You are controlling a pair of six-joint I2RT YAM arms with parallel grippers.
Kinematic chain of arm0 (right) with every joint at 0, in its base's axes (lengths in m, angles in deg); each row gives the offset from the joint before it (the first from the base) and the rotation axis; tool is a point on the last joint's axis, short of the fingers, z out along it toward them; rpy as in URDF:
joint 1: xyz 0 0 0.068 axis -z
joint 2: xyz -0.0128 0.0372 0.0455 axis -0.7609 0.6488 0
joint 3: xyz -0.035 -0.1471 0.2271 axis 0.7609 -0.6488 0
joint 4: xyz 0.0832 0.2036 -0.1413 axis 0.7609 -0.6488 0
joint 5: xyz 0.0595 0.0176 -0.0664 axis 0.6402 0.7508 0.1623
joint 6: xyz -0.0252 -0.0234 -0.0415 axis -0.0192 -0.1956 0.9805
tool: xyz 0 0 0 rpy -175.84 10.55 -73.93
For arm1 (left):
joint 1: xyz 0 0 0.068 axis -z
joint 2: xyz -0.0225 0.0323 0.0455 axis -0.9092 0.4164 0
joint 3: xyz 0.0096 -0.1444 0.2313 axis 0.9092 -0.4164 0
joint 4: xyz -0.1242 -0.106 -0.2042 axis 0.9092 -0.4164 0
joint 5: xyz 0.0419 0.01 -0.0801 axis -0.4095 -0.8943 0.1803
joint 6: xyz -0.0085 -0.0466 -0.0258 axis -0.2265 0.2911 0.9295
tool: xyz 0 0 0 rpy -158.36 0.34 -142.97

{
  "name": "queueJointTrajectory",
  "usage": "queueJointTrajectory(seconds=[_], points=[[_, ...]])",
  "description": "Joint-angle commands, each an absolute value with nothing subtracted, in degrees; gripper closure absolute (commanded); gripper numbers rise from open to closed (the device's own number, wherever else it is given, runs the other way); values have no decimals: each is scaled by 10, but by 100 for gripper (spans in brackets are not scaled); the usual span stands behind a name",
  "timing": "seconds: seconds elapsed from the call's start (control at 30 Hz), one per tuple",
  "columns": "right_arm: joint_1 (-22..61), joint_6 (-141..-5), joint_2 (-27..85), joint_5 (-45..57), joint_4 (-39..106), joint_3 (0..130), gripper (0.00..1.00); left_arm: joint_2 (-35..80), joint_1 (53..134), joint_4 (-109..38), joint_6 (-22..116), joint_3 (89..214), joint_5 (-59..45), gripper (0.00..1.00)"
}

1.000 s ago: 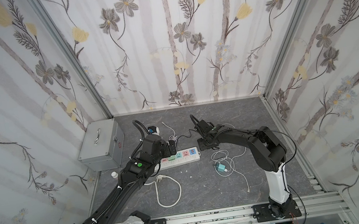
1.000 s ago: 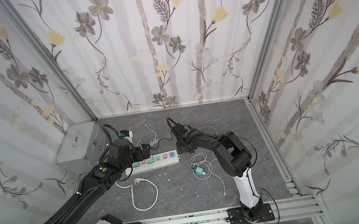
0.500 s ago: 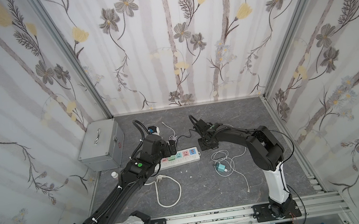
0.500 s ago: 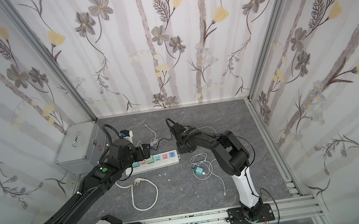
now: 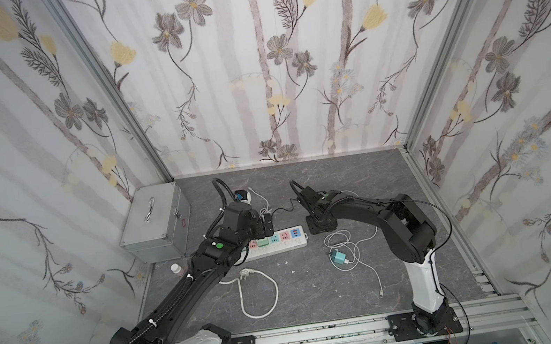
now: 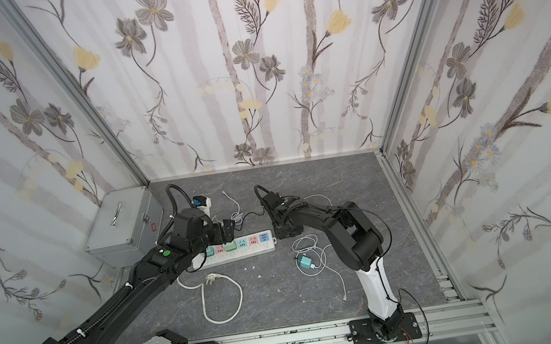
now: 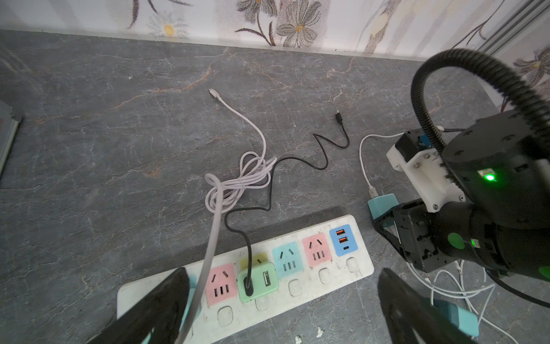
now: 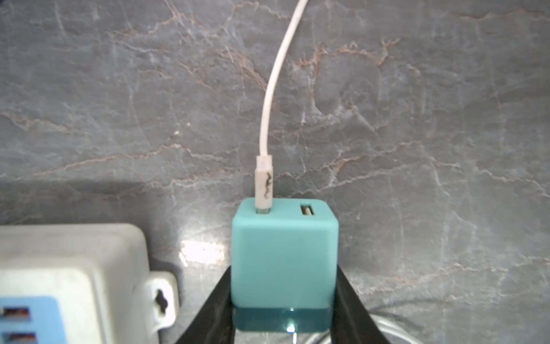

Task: Insert plugs into power strip
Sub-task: Pick up the plug from the center of the table, then insert the plug into the socket.

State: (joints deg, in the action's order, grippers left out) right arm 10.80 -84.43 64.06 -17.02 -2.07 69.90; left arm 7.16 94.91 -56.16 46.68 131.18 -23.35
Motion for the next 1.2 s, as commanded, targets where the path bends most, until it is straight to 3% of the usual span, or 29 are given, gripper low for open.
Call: queueJointTrajectory(seconds=[0.0,0.27,0.43,0.67,0.87,1.17], points=[[103,-806,570,-209,91,653,67,95,948,-578,465,1340,-194,0],[56,-578,406,-239,450,440,69,154,968,-606,460,1428,-32,1],[20,-483,392,-238,685,344,71,204,973,-679,454,1510,54,8],[9,-466,409,-181,899,283,72,233,950,-763,419,1571,86,17],[-8,-465,442,-175,976,285,72,254,961,-738,431,1602,99,31],[-28,-457,465,-186,1036,287,72,285,947,-792,353,1644,40,49]])
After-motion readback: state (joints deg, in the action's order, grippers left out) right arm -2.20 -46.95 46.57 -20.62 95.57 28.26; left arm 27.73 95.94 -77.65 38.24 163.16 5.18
